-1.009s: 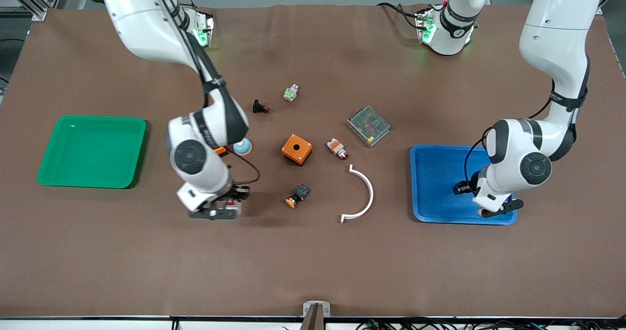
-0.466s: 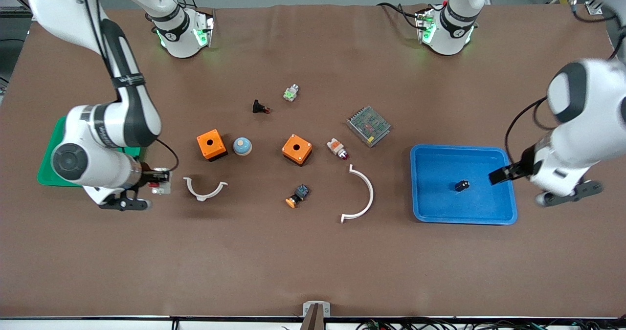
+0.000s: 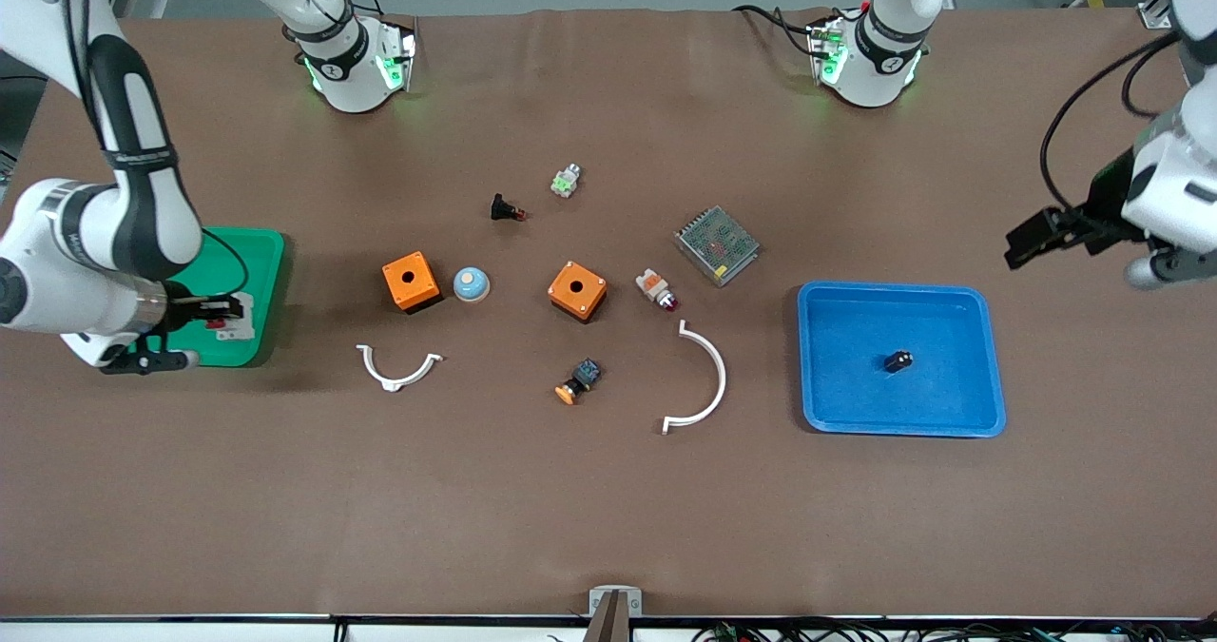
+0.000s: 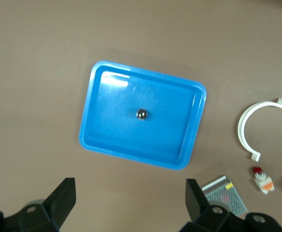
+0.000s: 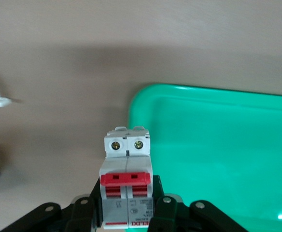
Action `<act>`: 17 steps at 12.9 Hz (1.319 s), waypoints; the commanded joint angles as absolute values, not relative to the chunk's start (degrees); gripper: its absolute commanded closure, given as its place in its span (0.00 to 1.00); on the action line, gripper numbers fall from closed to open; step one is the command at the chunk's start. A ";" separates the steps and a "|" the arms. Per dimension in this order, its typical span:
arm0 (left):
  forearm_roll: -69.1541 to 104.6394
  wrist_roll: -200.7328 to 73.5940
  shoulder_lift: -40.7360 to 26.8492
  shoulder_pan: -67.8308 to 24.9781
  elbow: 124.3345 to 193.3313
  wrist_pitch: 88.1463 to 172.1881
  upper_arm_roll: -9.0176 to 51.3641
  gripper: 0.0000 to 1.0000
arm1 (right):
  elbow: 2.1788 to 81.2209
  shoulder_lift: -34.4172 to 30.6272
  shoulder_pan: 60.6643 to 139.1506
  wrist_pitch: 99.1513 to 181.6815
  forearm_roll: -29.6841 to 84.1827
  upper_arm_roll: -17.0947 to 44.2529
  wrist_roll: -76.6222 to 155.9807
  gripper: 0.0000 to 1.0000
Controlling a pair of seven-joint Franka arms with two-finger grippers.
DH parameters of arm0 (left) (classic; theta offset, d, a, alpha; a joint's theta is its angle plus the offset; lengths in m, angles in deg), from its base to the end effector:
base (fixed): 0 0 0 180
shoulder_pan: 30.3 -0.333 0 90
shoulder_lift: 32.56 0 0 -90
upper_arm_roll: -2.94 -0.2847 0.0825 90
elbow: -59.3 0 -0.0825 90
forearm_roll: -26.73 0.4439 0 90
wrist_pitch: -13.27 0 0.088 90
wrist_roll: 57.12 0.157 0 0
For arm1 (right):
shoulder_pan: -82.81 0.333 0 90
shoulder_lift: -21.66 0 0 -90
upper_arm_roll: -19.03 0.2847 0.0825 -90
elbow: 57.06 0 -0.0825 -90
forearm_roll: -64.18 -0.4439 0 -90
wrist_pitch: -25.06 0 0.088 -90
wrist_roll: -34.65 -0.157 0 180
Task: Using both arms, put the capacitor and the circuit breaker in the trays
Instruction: 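Release the capacitor in the blue tray while the right gripper carries the breaker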
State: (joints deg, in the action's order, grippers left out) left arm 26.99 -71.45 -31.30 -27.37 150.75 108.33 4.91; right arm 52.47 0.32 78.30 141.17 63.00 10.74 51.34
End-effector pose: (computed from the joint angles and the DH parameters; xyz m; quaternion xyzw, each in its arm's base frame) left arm 0.6282 -0.0530 0.5240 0.9964 0.0820 0.0205 0.0016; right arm 0.6004 -0.1369 0.1682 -0.9914 -0.0295 0.1268 0.0147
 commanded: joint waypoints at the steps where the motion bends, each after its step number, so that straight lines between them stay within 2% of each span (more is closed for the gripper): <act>1: 27.70 -67.25 -35.28 -27.58 151.93 106.08 5.31 0.00 | 54.21 1.97 76.57 141.86 64.62 11.91 52.40 0.92; 3: 27.70 -66.17 -35.64 -28.62 151.85 104.16 6.44 0.00 | 55.08 1.97 75.70 142.48 65.06 11.91 52.49 0.92; 5: 27.61 -66.17 -35.90 -35.19 151.93 103.97 13.88 0.00 | 57.01 1.97 74.38 144.66 66.72 11.91 53.45 0.92; 9: 27.53 -66.44 -36.43 -35.75 152.55 103.88 14.45 0.00 | 61.67 1.18 71.21 153.72 68.75 12.00 56.09 0.92; 11: 27.53 -66.26 -37.39 -35.75 152.55 102.39 14.54 0.00 | 62.21 0.74 70.60 153.91 68.75 12.00 56.09 0.91; 13: 27.53 -66.17 -37.66 -35.84 152.46 101.87 14.45 0.00 | 62.12 -0.83 69.63 153.99 68.75 12.00 55.92 0.83; 15: 27.53 -66.35 -38.27 -35.75 152.20 100.55 14.71 0.00 | 62.12 -1.55 68.84 154.00 68.67 12.08 55.92 0.82; 16: 27.53 -66.26 -38.36 -35.84 151.94 100.54 14.54 0.00 | 61.95 -1.37 69.01 153.47 68.67 12.08 55.92 0.70; 17: 27.53 -66.17 -38.37 -35.84 151.85 100.54 14.28 0.00 | 61.68 -1.11 69.45 153.12 68.67 12.08 55.92 0.27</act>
